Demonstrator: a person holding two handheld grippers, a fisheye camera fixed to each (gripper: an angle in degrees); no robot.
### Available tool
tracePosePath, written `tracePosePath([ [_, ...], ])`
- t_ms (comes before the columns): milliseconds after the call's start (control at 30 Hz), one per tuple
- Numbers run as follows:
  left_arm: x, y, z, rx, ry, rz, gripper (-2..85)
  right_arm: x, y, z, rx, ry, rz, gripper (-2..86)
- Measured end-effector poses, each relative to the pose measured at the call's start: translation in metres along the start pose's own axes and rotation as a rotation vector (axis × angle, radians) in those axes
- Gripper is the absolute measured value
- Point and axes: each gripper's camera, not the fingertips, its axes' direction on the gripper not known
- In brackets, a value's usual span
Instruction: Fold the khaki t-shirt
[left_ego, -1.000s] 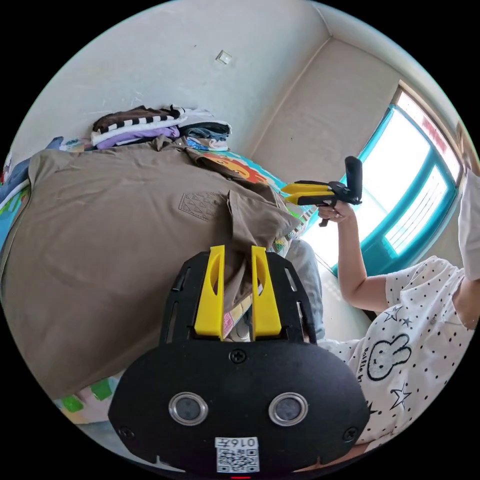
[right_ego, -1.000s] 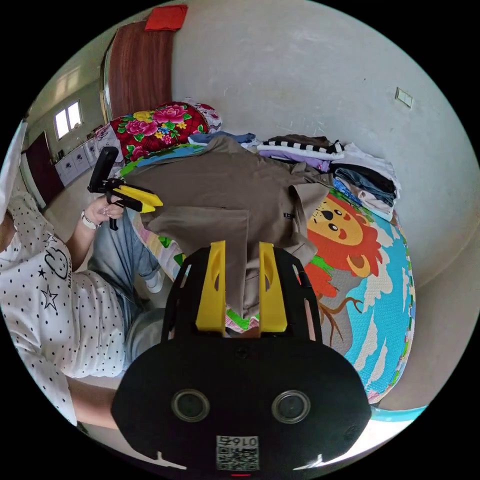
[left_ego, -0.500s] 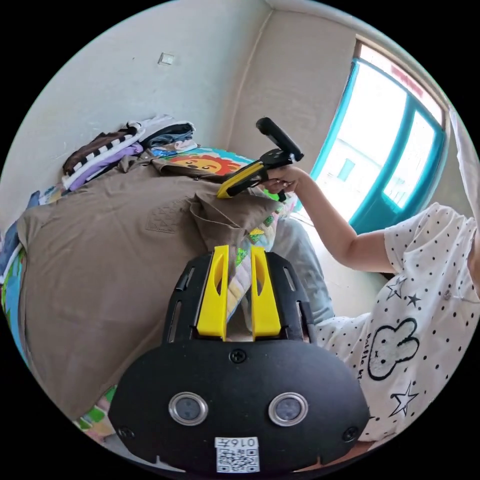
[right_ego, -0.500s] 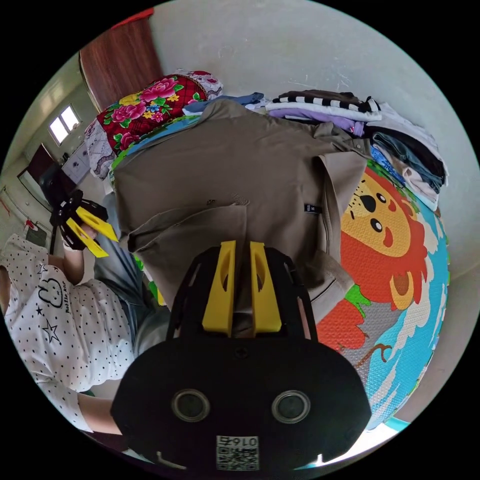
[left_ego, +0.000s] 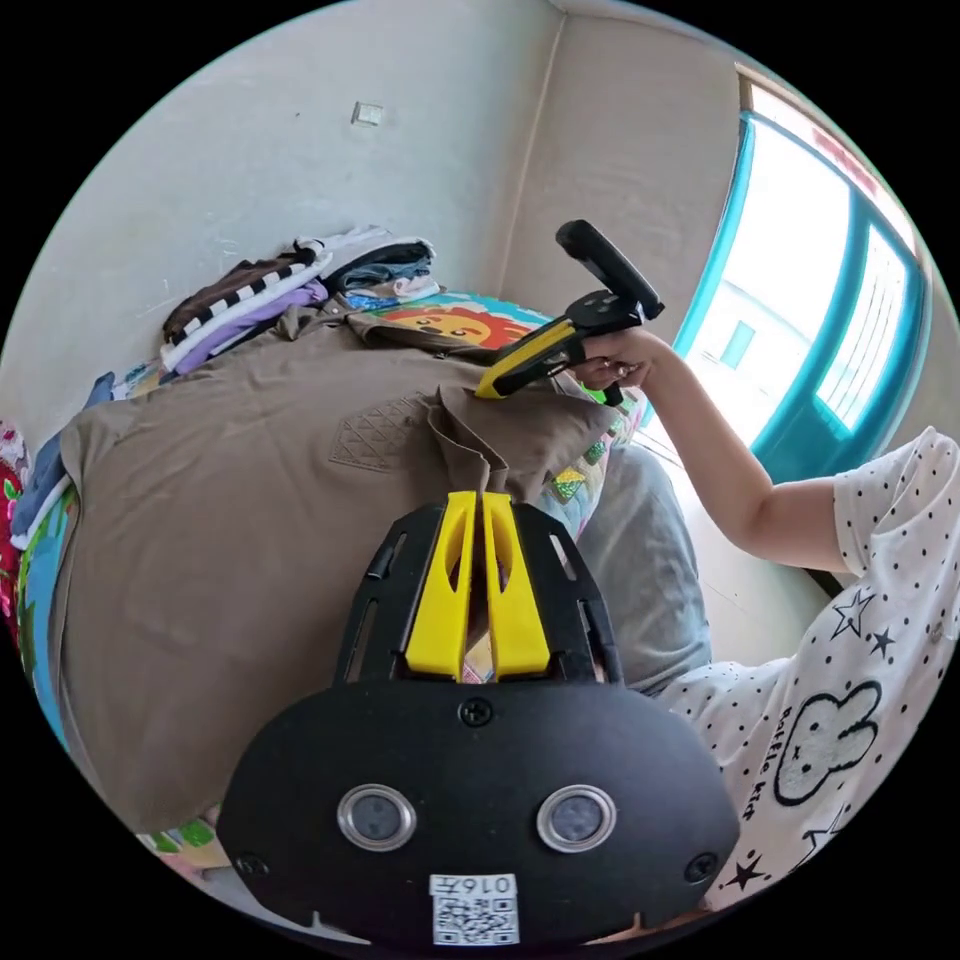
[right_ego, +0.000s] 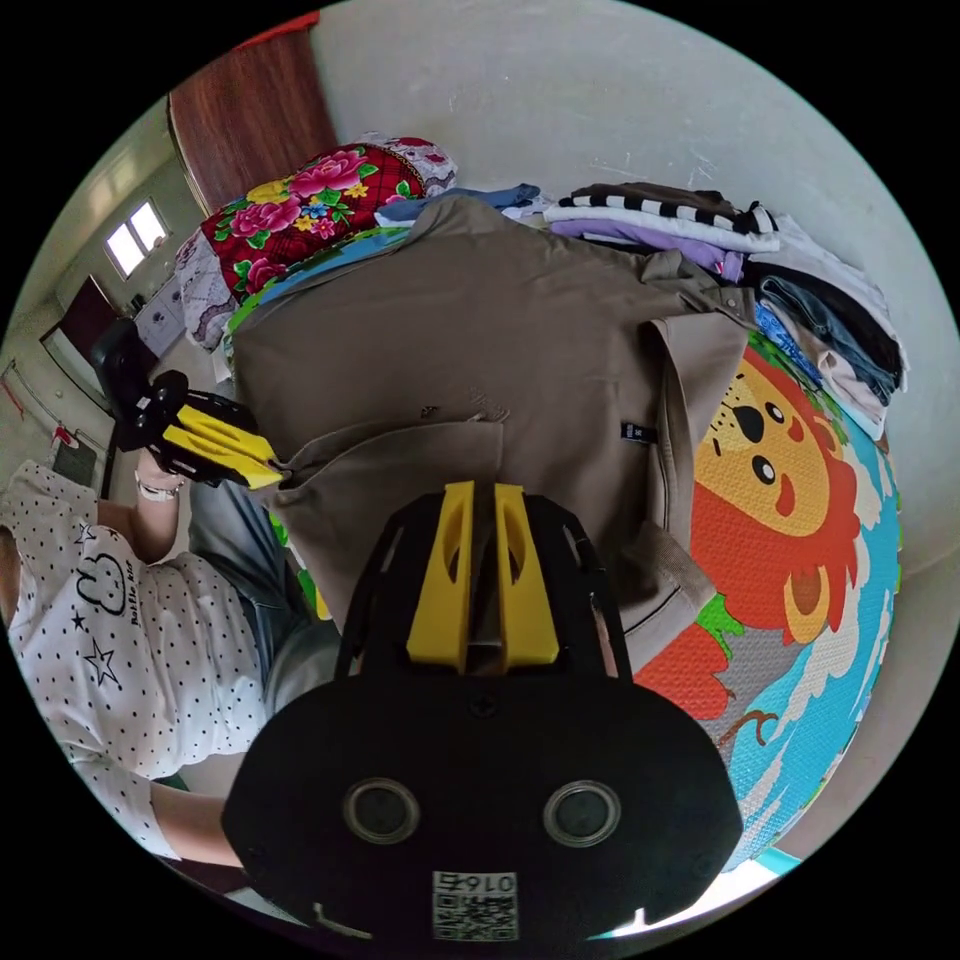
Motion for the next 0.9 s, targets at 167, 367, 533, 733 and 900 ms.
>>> tracePosePath([
  [167, -0.027, 0.008, -0.003, -0.006, 0.051, -0.090, -0.9, -0.004, 0.004, -0.020, 0.110, -0.001, -0.029, 0.0],
  [367, -0.045, 0.011, 0.019, -0.096, 0.030, -0.175, -0.9, 0.003, -0.001, -0.009, 0.056, 0.046, 0.014, -0.2],
  [533, -0.054, 0.021, 0.010, -0.074, 0.016, -0.216, -0.2, 0.007, 0.006, -0.002, 0.007, 0.188, 0.114, 0.4],
  [733, -0.058, 0.041, -0.004, -0.061, 0.180, -0.147, 2.1, -0.004, 0.079, -0.048, 0.120, 0.135, 0.169, 7.5],
  [900, -0.057, 0.043, -0.002, -0.052, 0.238, -0.079, 3.4, -0.033, 0.149, -0.069, 0.226, 0.040, 0.031, 9.6],
])
